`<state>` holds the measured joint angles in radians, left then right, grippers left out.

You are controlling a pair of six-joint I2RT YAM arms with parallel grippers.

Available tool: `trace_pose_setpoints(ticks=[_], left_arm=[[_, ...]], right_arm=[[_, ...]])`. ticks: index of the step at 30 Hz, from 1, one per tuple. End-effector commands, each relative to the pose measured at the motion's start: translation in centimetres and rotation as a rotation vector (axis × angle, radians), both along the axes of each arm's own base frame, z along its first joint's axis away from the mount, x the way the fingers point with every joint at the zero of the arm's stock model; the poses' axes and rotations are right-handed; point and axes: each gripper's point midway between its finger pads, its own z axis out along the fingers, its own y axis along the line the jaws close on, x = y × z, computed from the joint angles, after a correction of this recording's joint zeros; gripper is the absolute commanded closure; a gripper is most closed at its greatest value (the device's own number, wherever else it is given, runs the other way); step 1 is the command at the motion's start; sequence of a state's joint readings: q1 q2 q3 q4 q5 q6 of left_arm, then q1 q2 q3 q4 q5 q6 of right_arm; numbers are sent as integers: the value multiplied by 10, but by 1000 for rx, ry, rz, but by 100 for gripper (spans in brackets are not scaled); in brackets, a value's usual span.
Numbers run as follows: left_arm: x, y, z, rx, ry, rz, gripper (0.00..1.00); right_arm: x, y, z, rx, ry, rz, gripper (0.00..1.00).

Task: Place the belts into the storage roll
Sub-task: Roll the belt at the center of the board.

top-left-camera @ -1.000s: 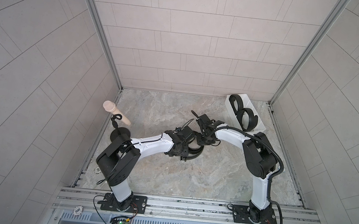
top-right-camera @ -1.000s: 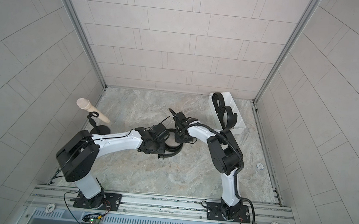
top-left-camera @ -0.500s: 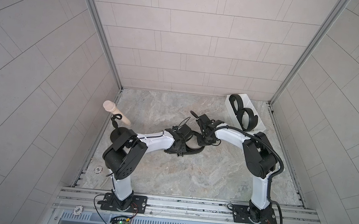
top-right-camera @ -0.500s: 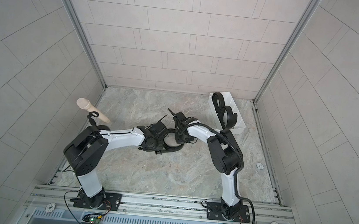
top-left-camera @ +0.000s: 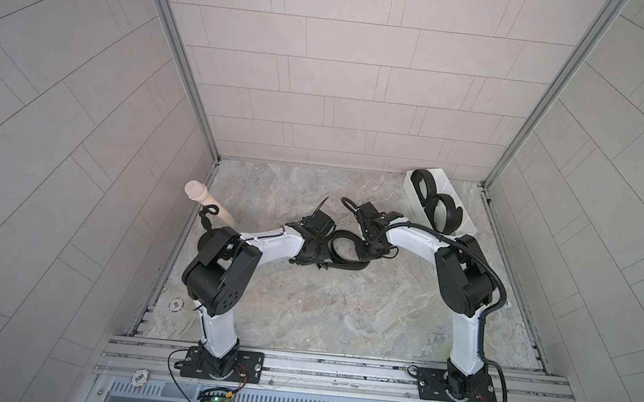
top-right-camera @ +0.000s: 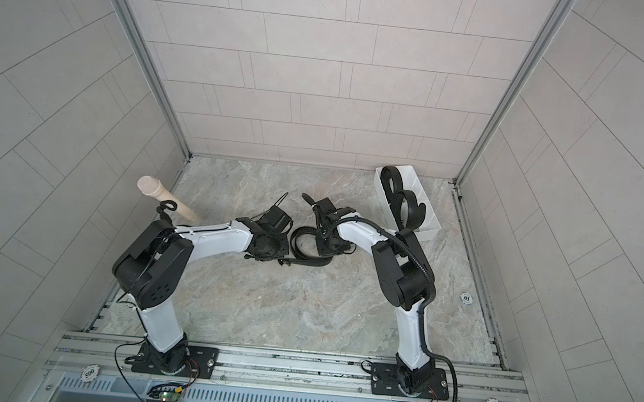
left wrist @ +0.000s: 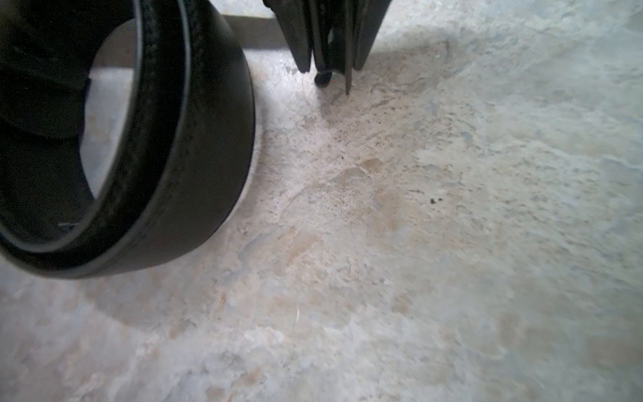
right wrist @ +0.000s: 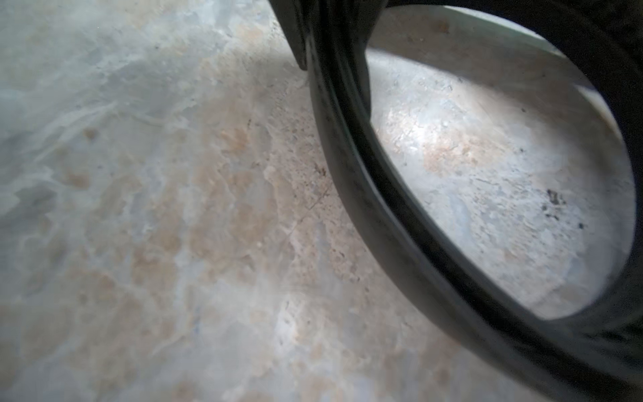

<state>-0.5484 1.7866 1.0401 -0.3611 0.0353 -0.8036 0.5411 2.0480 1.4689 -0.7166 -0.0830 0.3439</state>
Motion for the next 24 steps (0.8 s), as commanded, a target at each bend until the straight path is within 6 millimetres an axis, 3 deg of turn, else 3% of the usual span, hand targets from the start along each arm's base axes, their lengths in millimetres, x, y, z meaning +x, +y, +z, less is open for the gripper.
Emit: trace_pose_setpoints(ticks=[1, 14, 21, 24], left_arm=[[-39, 96, -23, 312, 140, 75, 100], [-50, 108, -31, 306, 166, 90, 100], [-49, 103, -31, 279, 164, 82, 100], [-43, 98, -27, 262, 154, 77, 100]], right_arm=[[-42, -124, -25, -427, 243, 3, 82], [-20, -155, -21, -475, 266, -12, 79], [-12, -144, -25, -449, 262, 7, 68], [-10, -135, -27, -460, 250, 28, 69]])
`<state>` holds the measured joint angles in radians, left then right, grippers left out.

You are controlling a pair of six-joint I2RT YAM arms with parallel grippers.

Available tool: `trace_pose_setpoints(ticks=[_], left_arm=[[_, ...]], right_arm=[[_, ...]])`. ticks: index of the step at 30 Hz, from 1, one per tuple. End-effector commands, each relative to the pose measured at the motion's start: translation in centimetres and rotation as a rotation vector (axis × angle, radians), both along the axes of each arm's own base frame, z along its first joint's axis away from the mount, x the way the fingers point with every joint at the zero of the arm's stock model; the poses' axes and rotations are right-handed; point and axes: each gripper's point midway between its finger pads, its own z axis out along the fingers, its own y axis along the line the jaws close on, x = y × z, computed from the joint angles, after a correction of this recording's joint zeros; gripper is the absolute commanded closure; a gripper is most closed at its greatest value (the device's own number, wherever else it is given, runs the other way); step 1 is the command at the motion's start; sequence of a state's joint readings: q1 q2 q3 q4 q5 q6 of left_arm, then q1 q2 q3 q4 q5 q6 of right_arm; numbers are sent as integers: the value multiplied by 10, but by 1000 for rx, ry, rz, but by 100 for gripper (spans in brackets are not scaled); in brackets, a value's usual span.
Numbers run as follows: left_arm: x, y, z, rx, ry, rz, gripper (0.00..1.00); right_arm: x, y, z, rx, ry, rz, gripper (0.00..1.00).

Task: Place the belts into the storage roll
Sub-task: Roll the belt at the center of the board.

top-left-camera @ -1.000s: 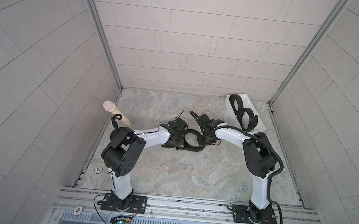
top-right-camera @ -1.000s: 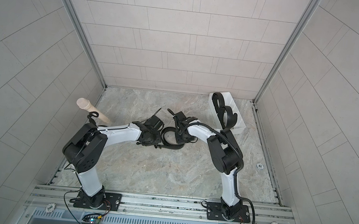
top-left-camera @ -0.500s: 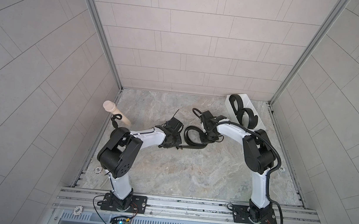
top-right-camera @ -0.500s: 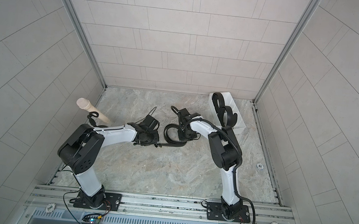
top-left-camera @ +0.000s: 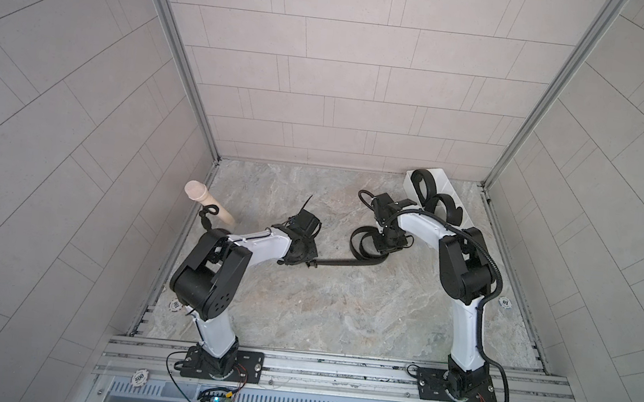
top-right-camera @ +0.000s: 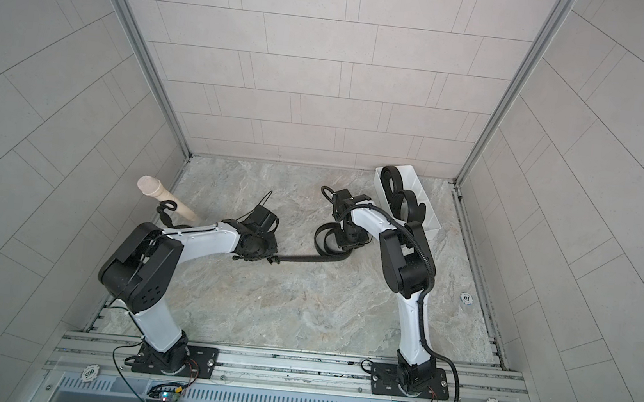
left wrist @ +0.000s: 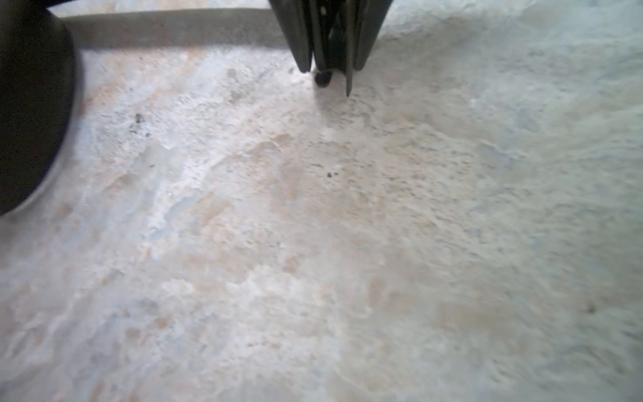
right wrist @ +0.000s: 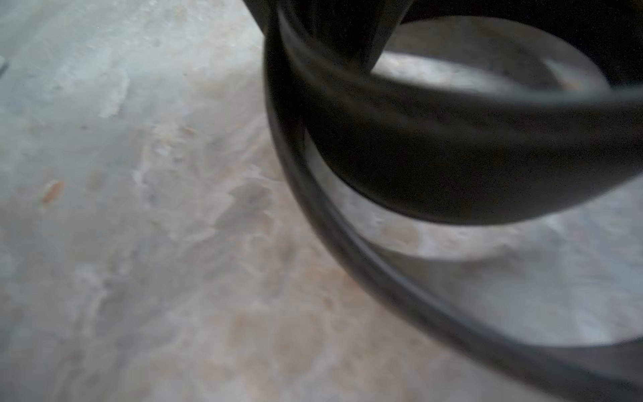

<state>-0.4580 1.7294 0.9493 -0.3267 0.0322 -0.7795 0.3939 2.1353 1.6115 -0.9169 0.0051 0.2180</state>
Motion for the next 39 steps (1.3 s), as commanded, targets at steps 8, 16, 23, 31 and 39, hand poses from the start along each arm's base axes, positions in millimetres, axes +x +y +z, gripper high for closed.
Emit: trace_pose_setpoints(ticks=[8, 16, 23, 31, 39], left_arm=[[-19, 73, 2, 300, 120, 21, 100], [-5, 102, 21, 309, 90, 84, 100], [-1, 132, 33, 306, 71, 173, 100], [-5, 164, 41, 304, 64, 255, 100], [-6, 190, 52, 302, 52, 313, 100]], right_arm=[[-30, -67, -24, -333, 180, 94, 78], [-22, -78, -18, -377, 177, 100, 74], [-17, -80, -18, -383, 182, 104, 73], [-15, -82, -18, -375, 188, 103, 72], [-14, -82, -18, -373, 190, 105, 73]])
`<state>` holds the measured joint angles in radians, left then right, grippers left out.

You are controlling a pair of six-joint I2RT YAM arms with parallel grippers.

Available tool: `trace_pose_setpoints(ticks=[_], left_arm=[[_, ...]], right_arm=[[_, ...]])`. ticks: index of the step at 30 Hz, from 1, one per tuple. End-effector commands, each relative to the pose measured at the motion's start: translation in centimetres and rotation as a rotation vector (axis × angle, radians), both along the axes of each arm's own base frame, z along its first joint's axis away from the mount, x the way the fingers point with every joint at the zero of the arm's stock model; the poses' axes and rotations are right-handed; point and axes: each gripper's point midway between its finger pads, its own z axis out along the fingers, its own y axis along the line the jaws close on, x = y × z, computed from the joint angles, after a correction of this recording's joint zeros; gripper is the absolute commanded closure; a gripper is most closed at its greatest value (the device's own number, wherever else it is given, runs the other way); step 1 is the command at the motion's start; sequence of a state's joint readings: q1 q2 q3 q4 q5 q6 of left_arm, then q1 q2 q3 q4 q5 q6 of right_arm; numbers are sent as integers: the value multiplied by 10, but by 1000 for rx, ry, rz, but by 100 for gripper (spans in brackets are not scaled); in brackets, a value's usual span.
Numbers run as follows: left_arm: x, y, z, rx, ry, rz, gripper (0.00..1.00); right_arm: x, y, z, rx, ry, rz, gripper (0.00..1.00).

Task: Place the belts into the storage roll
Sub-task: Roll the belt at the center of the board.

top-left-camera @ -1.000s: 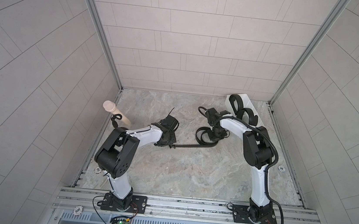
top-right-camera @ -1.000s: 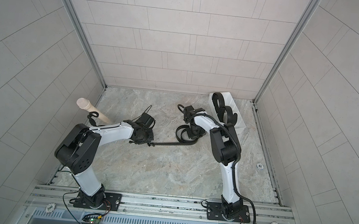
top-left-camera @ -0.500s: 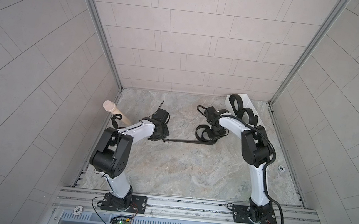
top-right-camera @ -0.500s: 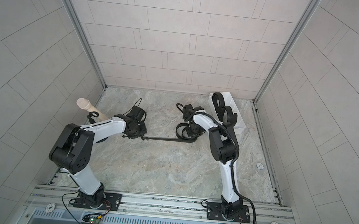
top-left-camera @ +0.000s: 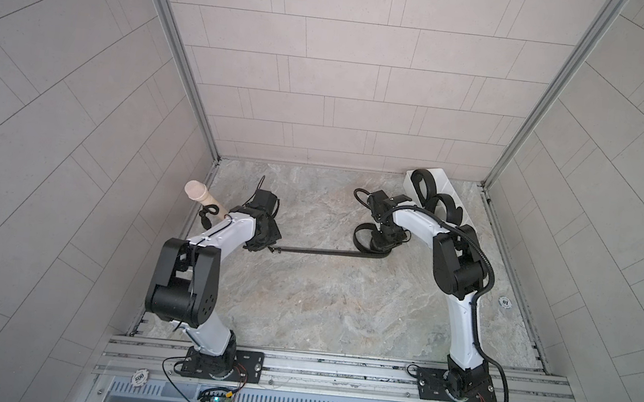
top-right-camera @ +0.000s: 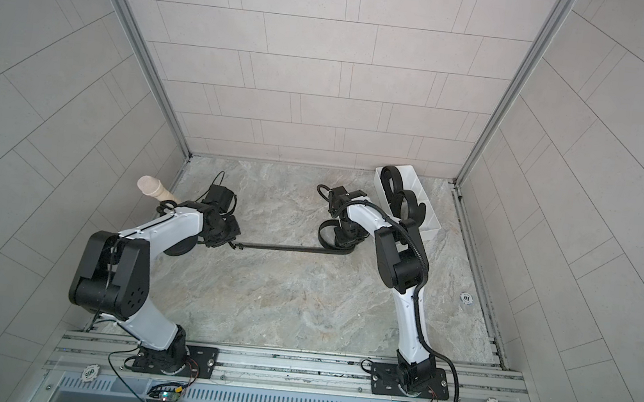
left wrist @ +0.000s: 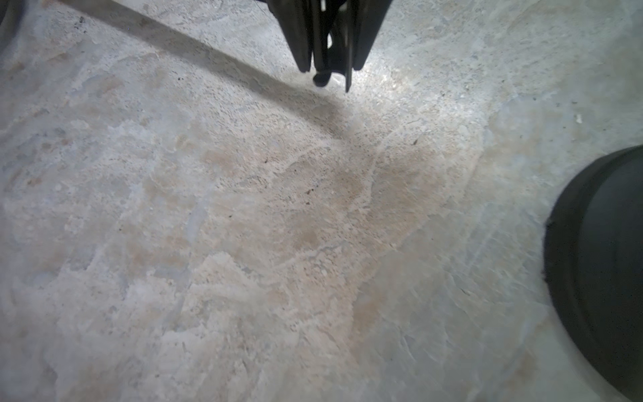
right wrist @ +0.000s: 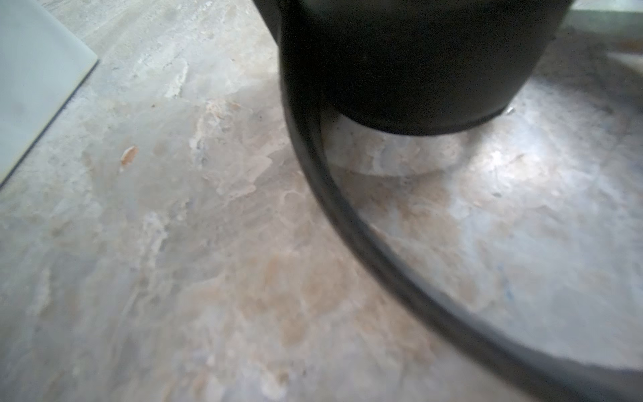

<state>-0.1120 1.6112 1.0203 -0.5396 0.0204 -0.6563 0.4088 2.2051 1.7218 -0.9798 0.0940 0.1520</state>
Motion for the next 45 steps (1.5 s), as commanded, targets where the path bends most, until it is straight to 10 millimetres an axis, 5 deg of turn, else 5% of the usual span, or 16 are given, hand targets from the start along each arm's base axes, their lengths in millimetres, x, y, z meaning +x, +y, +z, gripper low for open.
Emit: trace_pose_setpoints(ticks=[1, 8, 11, 22, 28, 31, 34, 37, 41, 45], left_arm=[[-23, 67, 8, 235, 64, 86, 100], [-21, 81, 17, 234, 49, 113, 100], [-12, 70, 14, 191, 32, 82, 100], [94, -22, 10, 154, 11, -135, 100], [152, -100, 7, 118, -30, -272, 100], [168, -141, -4, 23, -44, -331, 84], [165, -167, -13, -22, -19, -388, 62], [149, -171, -14, -29, -4, -422, 39], [121, -146, 18, 4, -40, -419, 21], [86, -91, 51, 37, -96, -298, 14]], right_arm=[[-30, -79, -20, -285, 185, 19, 73], [-30, -78, -20, -282, 191, 23, 74], [-34, -68, -24, -240, 209, 28, 81], [-96, 20, -26, -213, 144, 177, 92], [-137, 77, -26, -152, 110, 243, 92], [-154, 104, -27, -101, 94, 261, 92], [-164, 120, -29, -74, 89, 263, 92], [-167, 123, -31, -72, 92, 254, 92], [-170, 123, -33, -66, 99, 244, 92], [-172, 122, -34, -51, 99, 243, 92]])
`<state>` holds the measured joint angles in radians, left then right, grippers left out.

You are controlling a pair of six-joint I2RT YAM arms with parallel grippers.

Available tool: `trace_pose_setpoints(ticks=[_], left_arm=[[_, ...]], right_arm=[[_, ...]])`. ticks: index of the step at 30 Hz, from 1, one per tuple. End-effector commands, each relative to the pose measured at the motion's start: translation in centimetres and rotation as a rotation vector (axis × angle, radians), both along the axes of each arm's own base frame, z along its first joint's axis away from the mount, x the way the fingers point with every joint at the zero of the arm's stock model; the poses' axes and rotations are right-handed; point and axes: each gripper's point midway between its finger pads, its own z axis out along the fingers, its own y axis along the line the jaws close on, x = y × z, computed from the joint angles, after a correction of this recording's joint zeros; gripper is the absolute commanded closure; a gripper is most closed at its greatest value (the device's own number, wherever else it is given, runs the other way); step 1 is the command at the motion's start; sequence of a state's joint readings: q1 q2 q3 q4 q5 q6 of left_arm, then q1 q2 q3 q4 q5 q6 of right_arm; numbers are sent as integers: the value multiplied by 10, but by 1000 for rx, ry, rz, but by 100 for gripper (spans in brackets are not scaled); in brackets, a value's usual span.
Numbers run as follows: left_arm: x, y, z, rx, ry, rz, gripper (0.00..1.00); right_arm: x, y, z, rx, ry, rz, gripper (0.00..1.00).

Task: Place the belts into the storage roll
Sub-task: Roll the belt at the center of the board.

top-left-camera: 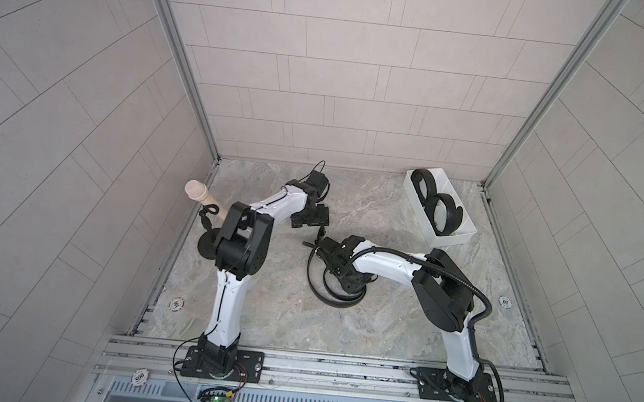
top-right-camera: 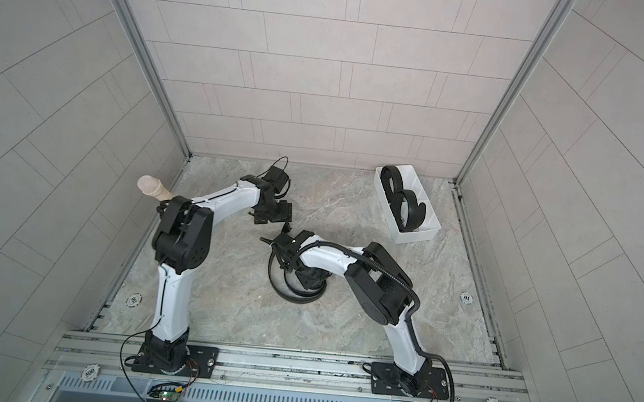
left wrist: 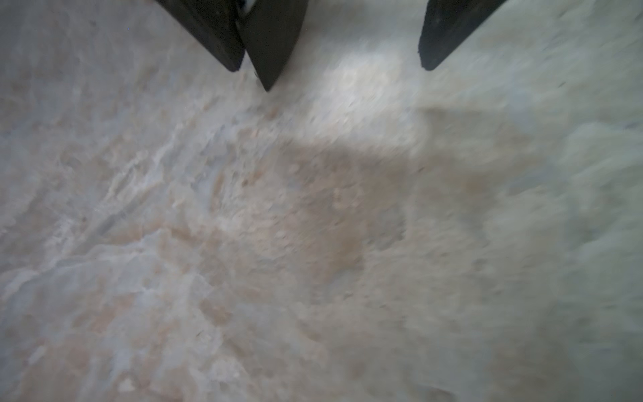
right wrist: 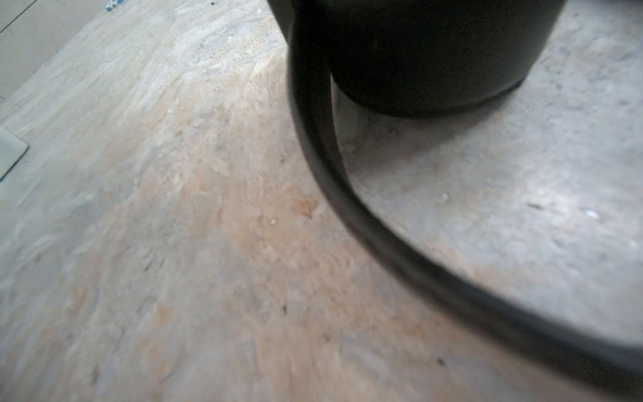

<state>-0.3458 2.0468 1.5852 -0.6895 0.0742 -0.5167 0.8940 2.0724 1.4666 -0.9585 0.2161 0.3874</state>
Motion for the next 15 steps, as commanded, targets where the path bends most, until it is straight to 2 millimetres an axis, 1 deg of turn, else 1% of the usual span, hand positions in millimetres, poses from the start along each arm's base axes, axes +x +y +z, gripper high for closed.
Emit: trace_pose_setpoints(ticks=[1, 2, 4, 6, 7, 9, 10, 13, 15], left_arm=[[-12, 53, 57, 23, -135, 127, 13], [-25, 71, 59, 27, -132, 174, 12], [-51, 96, 58, 35, -119, 246, 11], [-78, 105, 53, 51, -102, 265, 11], [-94, 105, 48, 50, -84, 270, 11], [-125, 96, 36, 24, -46, 267, 13], [-143, 91, 27, 15, -25, 269, 14], [-188, 73, 10, -38, -4, 275, 23], [-211, 62, 0, -95, 6, 293, 30]], right_arm=[[-39, 11, -31, 60, 155, -26, 92], [-40, 11, -31, 67, 157, -25, 93], [-41, 11, -31, 75, 155, -22, 92], [-41, 11, -31, 78, 158, -18, 92], [-42, 12, -32, 80, 162, -14, 92], [-43, 13, -32, 83, 170, -11, 92], [-43, 13, -33, 87, 173, -8, 92], [-44, 14, -32, 96, 176, -5, 92], [-45, 14, -31, 99, 176, -6, 92]])
